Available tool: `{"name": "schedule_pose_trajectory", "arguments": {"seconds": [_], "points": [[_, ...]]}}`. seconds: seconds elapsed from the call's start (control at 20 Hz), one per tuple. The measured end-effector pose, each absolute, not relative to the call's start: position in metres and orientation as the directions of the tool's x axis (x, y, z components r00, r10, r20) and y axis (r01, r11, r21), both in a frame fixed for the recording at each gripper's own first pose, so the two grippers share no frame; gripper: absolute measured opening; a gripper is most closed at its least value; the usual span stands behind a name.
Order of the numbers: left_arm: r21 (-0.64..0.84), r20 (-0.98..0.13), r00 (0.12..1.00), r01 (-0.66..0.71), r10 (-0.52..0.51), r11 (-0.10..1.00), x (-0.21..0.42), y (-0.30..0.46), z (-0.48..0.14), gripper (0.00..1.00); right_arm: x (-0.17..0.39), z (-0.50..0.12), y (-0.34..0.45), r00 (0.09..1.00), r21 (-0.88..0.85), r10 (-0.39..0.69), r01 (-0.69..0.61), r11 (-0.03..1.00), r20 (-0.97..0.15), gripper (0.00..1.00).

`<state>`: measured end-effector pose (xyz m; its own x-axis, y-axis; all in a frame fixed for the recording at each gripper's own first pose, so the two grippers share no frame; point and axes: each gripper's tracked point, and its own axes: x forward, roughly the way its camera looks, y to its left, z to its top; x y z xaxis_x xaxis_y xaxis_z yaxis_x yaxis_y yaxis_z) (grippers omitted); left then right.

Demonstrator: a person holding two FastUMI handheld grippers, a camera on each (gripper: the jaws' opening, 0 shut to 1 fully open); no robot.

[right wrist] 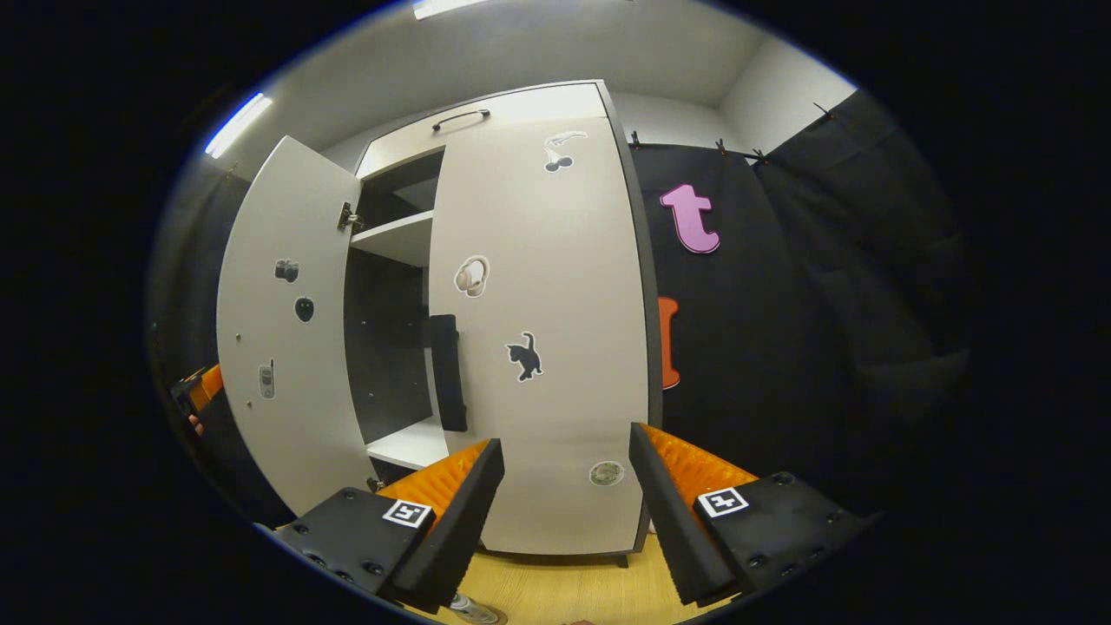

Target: Grasp the bottle in the cabinet with the left hand and place it on the coaster, then close the right door with the right hand and the left door with the left hand.

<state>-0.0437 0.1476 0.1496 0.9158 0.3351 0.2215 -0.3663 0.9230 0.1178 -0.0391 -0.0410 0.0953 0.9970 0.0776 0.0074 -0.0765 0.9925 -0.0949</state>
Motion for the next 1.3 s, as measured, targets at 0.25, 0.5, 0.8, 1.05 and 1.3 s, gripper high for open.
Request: {"name": "schedule_pose_trajectory", "arguments": {"seconds": [0.25, 0.5, 0.8, 1.05, 1.3], "points": [[0.114, 0.188, 0.933, -0.331, 0.307, 0.937, -0.046, 0.136, 0.145, 0.93, -0.042, 0.099, -0.044, 0.997, -0.084, 0.076, -0.074, 0.994, 0.019, 0.96], [0.143, 0.175, 0.952, -0.275, 0.249, 0.951, -0.042, 0.109, 0.141, 0.93, -0.049, 0.093, -0.047, 0.998, -0.081, 0.064, -0.063, 0.995, 0.009, 0.96], [0.135, 0.173, 0.959, -0.249, 0.224, 0.959, -0.040, 0.092, 0.137, 0.93, -0.053, 0.093, -0.049, 0.999, -0.065, 0.044, -0.043, 0.997, 0.009, 0.96], [0.123, 0.138, 0.986, -0.106, 0.089, 0.987, -0.023, 0.053, 0.129, 0.93, -0.054, 0.091, -0.049, 0.999, -0.070, 0.034, -0.034, 0.997, 0.007, 0.96], [0.123, 0.082, 0.995, 0.049, -0.059, 0.991, -0.011, 0.015, 0.110, 0.92, -0.058, 0.086, -0.060, 1.000, -0.064, -0.004, 0.004, 0.998, 0.000, 0.96]]}}
